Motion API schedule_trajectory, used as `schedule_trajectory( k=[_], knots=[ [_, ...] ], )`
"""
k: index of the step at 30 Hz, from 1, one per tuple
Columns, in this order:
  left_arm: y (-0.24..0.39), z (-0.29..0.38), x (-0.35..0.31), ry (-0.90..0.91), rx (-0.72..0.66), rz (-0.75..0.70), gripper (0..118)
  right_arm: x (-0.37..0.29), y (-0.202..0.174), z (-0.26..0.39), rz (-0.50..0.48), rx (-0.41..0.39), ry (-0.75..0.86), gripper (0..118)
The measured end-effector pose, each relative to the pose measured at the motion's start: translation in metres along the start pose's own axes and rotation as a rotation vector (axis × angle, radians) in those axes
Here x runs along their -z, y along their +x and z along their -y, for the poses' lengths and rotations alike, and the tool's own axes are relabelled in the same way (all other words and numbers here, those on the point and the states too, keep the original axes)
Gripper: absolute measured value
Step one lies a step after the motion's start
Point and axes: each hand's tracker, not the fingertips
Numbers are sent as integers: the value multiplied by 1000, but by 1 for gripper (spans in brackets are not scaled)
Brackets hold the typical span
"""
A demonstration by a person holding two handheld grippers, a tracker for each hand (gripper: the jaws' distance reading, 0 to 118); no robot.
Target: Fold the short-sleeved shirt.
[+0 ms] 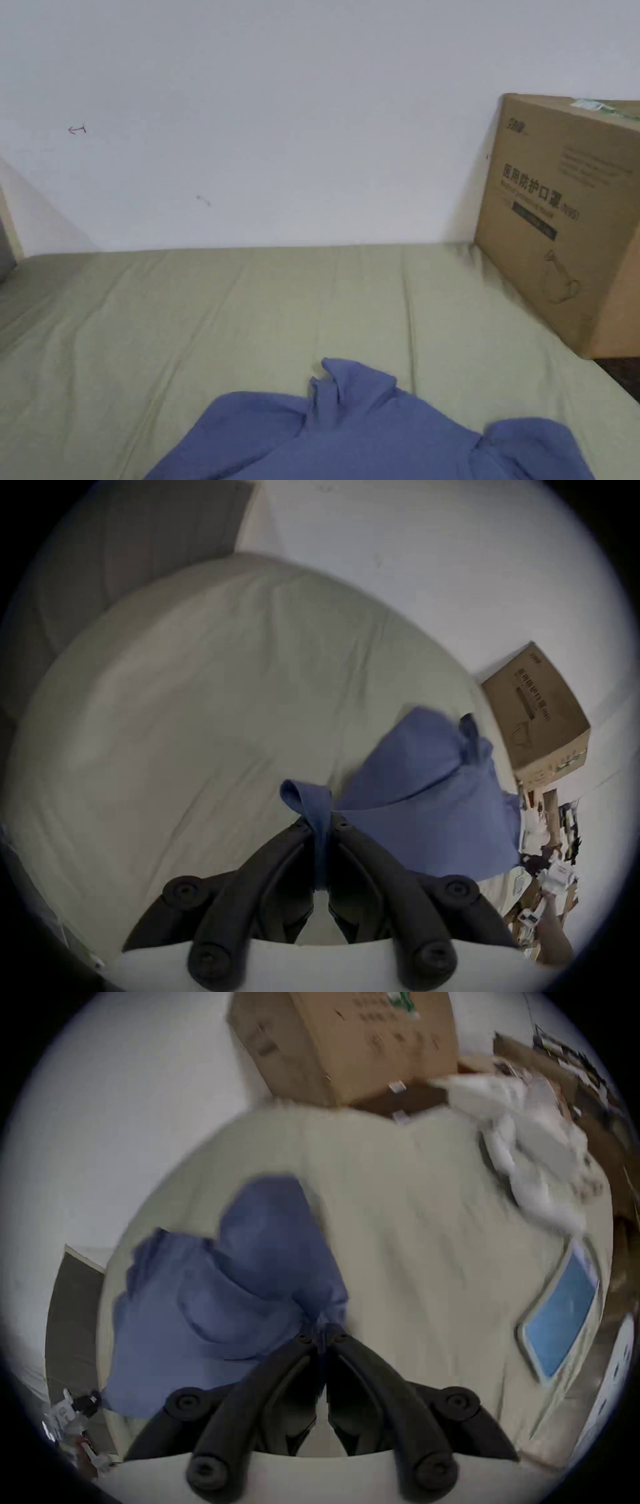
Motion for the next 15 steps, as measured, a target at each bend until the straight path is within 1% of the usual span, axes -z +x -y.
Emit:
schedule_trajectory(
  k=[1, 2, 4, 5, 6, 7, 8, 9, 10, 13, 14, 15],
  knots=[
    [-9, 13, -8, 0, -12, 32, 5, 2, 15, 5, -33, 24, -3, 2],
    [-19, 24, -15, 5, -59, 68, 5, -3, 22, 12, -49, 39, 0, 2],
    [-31, 39, -29, 12, -106, 96, 5, -13, 30, 20, -47, 28, -3, 2],
    [-36, 42, -36, 3, -107, 101, 5, -18, 31, 23, -46, -6, -10, 2],
    [-37, 47, -44, 3, -95, 94, 5, -23, 33, 25, -31, -58, -20, 2],
    [-38, 50, -49, 1, -75, 90, 5, -27, 33, 25, -24, -80, -26, 2],
    [-39, 53, -56, -7, -46, 92, 5, -31, 35, 26, -33, -86, -32, 2],
    [-58, 44, -58, -16, -30, 103, 5, -35, 35, 27, -39, -95, -38, 2],
    [-60, 45, -63, -20, -19, 124, 5, -37, 35, 27, -40, -107, -40, 2],
    [-59, 47, -80, -35, 13, 119, 5, -41, 32, 25, -21, -162, -43, 2],
    [-60, 46, -84, -43, 28, 115, 6, -55, 24, 38, -14, -164, -43, 2],
    [-63, 46, -87, -56, 47, 109, 6, -56, 23, 39, -12, -170, -48, 2]
  ],
)
